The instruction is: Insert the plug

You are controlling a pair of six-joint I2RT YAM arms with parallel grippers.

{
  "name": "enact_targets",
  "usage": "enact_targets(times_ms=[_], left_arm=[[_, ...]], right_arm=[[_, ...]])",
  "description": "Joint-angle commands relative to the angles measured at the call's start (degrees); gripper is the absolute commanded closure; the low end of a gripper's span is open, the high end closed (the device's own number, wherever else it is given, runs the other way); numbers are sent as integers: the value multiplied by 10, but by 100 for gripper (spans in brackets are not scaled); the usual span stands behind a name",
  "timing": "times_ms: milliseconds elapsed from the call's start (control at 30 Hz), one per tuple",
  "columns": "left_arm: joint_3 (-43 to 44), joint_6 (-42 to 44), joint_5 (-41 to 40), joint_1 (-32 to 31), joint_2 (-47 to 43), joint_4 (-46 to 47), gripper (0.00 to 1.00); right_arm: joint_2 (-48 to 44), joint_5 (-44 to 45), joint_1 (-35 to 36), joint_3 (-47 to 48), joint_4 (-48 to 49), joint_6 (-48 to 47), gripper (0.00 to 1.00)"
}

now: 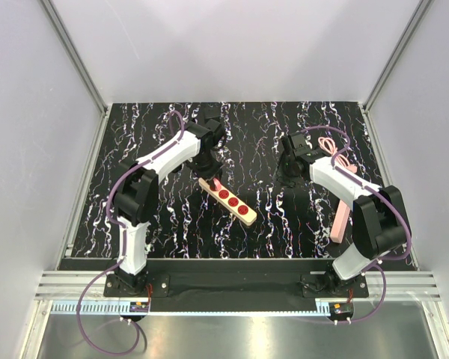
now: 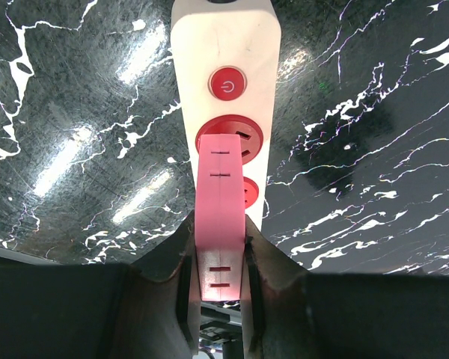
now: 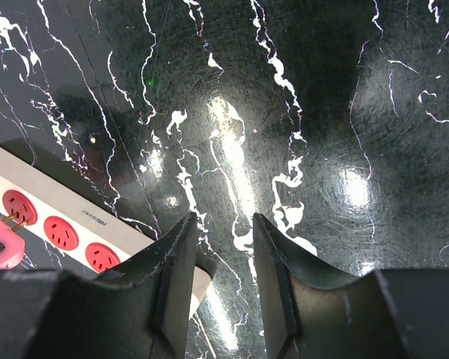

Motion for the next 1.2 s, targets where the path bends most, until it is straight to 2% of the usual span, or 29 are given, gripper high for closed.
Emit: enact_targets(times_ms=[0, 300, 600, 1167], left_arm=[[-13, 0, -41, -1, 8, 5, 100], [-33, -21, -77, 0, 3, -4, 100], [14, -22, -101, 1, 15, -23, 100], [47, -30, -137, -2, 24, -36, 100]], right_arm=[[-20, 20, -1, -2, 5, -2, 57], [-25, 26, 0, -5, 5, -3, 58], [-28, 29, 0, -6, 4, -3, 57], [-25, 28, 0, -4, 4, -8, 57]])
